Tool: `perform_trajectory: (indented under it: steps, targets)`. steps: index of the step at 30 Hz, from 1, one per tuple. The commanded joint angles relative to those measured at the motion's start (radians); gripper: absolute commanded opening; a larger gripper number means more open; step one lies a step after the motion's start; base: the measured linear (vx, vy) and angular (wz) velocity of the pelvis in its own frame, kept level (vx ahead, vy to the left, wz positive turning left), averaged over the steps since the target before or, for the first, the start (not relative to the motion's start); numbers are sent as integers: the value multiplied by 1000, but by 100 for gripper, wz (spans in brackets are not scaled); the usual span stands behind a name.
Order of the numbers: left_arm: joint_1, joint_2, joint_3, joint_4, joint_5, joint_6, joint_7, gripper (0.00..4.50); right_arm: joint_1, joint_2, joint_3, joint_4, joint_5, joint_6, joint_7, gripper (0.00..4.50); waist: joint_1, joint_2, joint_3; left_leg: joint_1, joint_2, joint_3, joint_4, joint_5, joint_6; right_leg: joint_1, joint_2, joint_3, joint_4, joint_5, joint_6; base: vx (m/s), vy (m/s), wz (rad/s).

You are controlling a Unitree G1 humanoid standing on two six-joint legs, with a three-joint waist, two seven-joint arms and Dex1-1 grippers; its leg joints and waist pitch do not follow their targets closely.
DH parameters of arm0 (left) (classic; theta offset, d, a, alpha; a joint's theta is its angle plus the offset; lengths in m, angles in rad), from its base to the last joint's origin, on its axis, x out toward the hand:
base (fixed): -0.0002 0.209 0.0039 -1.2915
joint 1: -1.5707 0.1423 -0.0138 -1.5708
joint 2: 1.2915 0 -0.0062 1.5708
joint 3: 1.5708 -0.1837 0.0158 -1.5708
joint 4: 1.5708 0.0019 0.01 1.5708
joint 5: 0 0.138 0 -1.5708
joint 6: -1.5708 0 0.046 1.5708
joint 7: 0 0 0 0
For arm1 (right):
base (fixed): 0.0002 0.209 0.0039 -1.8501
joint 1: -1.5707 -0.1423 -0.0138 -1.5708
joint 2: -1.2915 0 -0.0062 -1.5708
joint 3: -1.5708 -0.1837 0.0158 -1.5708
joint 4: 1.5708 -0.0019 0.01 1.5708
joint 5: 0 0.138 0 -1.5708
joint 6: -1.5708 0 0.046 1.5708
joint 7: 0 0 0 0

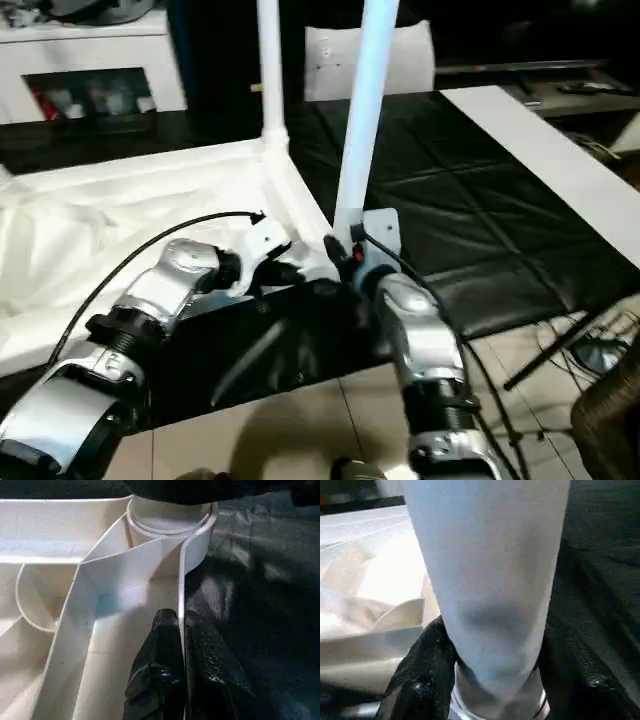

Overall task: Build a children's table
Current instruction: Rotate leg to tighten

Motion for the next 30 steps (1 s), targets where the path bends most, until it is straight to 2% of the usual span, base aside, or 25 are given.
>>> perform_trajectory:
  steps: [1, 2, 3, 4, 5, 8, 9, 11, 12, 13, 14, 15, 16, 17, 18, 19, 21, 22, 23, 24, 25, 27, 28, 29, 30]
  targets:
    - [-31, -86, -23, -25, -25, -71, 24, 0, -10, 76, 63, 40, 25, 4, 1, 198, -15, 1, -46, 51, 42, -42, -96, -723, -64, 2, -65, 10, -84, -657, -45, 0, 0, 0]
    - [-28, -77, -25, -26, -23, -81, 12, 0, -6, 73, 57, 36, 32, -5, 7, 198, -16, -1, -47, 59, 33, -39, -81, -686, -53, -1, -72, -1, -103, -717, -21, 0, 0, 0]
    - [-28, -77, -25, -26, -23, -81, 12, 0, -6, 73, 57, 36, 32, -5, 7, 232, -18, -1, -46, 59, 30, -38, -76, -670, -47, -1, -74, -10, -110, -732, -11, 0, 0, 0]
    - [-19, -58, -28, -31, -25, -98, -15, 0, 6, 62, 50, 22, 38, -21, 18, 253, -21, 1, -47, 51, 34, -42, -78, -658, -45, 11, -80, -21, -111, -735, 5, 0, 0, 0]
    - [-14, -47, -30, -32, -27, -108, -30, 0, 15, 57, 43, 10, 46, -30, 27, 253, -20, 10, -55, 43, 43, -47, -87, -664, -48, 23, -79, -16, -97, -698, 2, 0, 0, 0]
    - [1, -17, -34, -37, -30, -133, -68, 0, 42, 35, 27, -28, 62, -52, 49, 286, -22, 4, -55, 39, 46, -48, -93, -680, -55, 17, -85, -8, -90, -658, -19, 0, 0, 0]
    - [4, -3, -34, -30, -30, -150, -81, 0, 58, 18, 27, -48, 56, -74, 64, 295, -23, 6, -60, 39, 42, -47, -89, -661, -55, 16, -90, -6, -90, -660, -29, 0, 0, 0]
    - [6, 25, -34, -9, -30, -213, -114, 0, 102, -19, 23, -103, 56, -119, 102, 312, -15, -3, -67, 25, 37, -41, -84, -565, -31, 19, -100, 9, -90, -640, -41, 0, 0, 0]
    - [4, 32, -30, -2, -31, -223, -120, 0, 117, -31, 21, -125, 62, -122, 115, 322, -12, -3, -70, 19, 37, -41, -85, -530, -22, 24, -102, 14, -85, -618, -50, 0, 0, 0]
    - [-2, 46, -22, 16, -32, -261, -131, 0, 152, -58, 14, -173, 71, -129, 138, 330, -6, -8, -75, 6, 41, -38, -88, -463, -4, 28, -100, 26, -73, -548, -73, 0, 0, 0]
    - [-2, 47, -22, 16, -32, -264, -131, 0, 153, -59, 14, -174, 71, -130, 139, 338, -1, -10, -76, 3, 42, -36, -90, -436, 6, 26, -97, 30, -68, -519, -83, 0, 0, 0]
    - [-4, 53, -21, 23, -32, -287, -136, 0, 168, -71, 12, -194, 73, -135, 147, 338, 5, -13, -77, 5, 44, -31, -90, -407, 19, 20, -92, 40, -55, -467, -115, 0, 0, 0]
    - [-8, 59, -19, 31, -30, -301, -132, 0, 185, -82, 10, -215, 75, -148, 158, 356, 7, -18, -78, -3, 41, -28, -89, -385, 27, 22, -89, 45, -51, -447, -122, 0, 0, 0]
    - [-10, 62, -17, 35, -27, -304, -126, 0, 194, -87, 8, -226, 79, -153, 165, 373, 21, -20, -79, 1, 38, -17, -84, -350, 48, 14, -86, 58, -41, -418, -149, 0, 0, 0]
    - [-14, 69, -16, 46, -22, -316, -116, 0, 221, -96, -1, -267, 107, -146, 190, 373, 24, -26, -79, -3, 36, -15, -82, -338, 58, 17, -84, 59, -39, -420, -149, 0, 0, 0]
    - [-23, 87, -14, 70, -16, -345, -112, 0, 263, -117, -3, -326, 123, -150, 219, 378, 37, -26, -81, -2, 35, -12, -79, -311, 71, 16, -84, 63, -36, -429, -142, 0, 0, 0]
    - [-27, 96, -10, 83, -19, -360, -115, 0, 292, -136, 3, -362, 115, -155, 229, 398, 49, -30, -85, -11, 33, -10, -76, -260, 82, 19, -81, 68, -26, -412, -131, 0, 0, 0]
    - [-29, 97, 1, 89, -24, -369, -104, 0, 312, -149, 8, -384, 109, -156, 236, 409, 55, -31, -86, -9, 35, -8, -75, -238, 84, 16, -79, 70, -23, -403, -130, 0, 0, 0]
    - [-32, 97, 13, 97, -31, -379, -95, 0, 331, -162, 13, -406, 103, -155, 242, 423, 58, -31, -84, -15, 33, -8, -75, -221, 85, 21, -76, 69, -22, -399, -128, 0, 0, 0]
    - [-32, 96, 21, 98, -38, -381, -94, 0, 340, -167, 15, -416, 104, -157, 247, 423, 61, -31, -84, -13, 35, -7, -75, -224, 84, 19, -75, 69, -22, -408, -124, 0, 0, 0]
    - [-30, 92, 44, 94, -63, -375, -98, 0, 368, -179, 21, -451, 118, -151, 266, 442, 61, -38, -81, -16, 31, -6, -75, -235, 80, 18, -73, 67, -28, -459, -108, 0, 0, 0]
    - [-26, 89, 63, 80, -89, -354, -112, 45, 391, -192, 31, -490, 146, -124, 295, 450, 67, -37, -79, -12, 29, -6, -73, -241, 74, 17, -75, 67, -36, -521, -81, 0, 0, 0]
    - [-24, 89, 66, 76, -97, -352, -117, 56, 401, -198, 35, -508, 157, -109, 307, 450, 67, -38, -78, -16, 27, -8, -73, -241, 70, 19, -74, 65, -38, -549, -68, 0, 0, 0]
    - [-17, 86, 79, 61, -119, -339, -125, 56, 415, -209, 46, -535, 176, -89, 331, 450, 69, -34, -79, -6, 29, -7, -71, -251, 65, 10, -74, 65, -43, -560, -77, 0, 0, 0]
    - [5, 85, 97, 19, -152, -315, -138, 63, 433, -229, 73, -570, 187, -75, 366, 450, 71, -32, -82, -3, 31, -7, -69, -246, 65, 10, -74, 67, -43, -541, -88, 0, 0, 0]
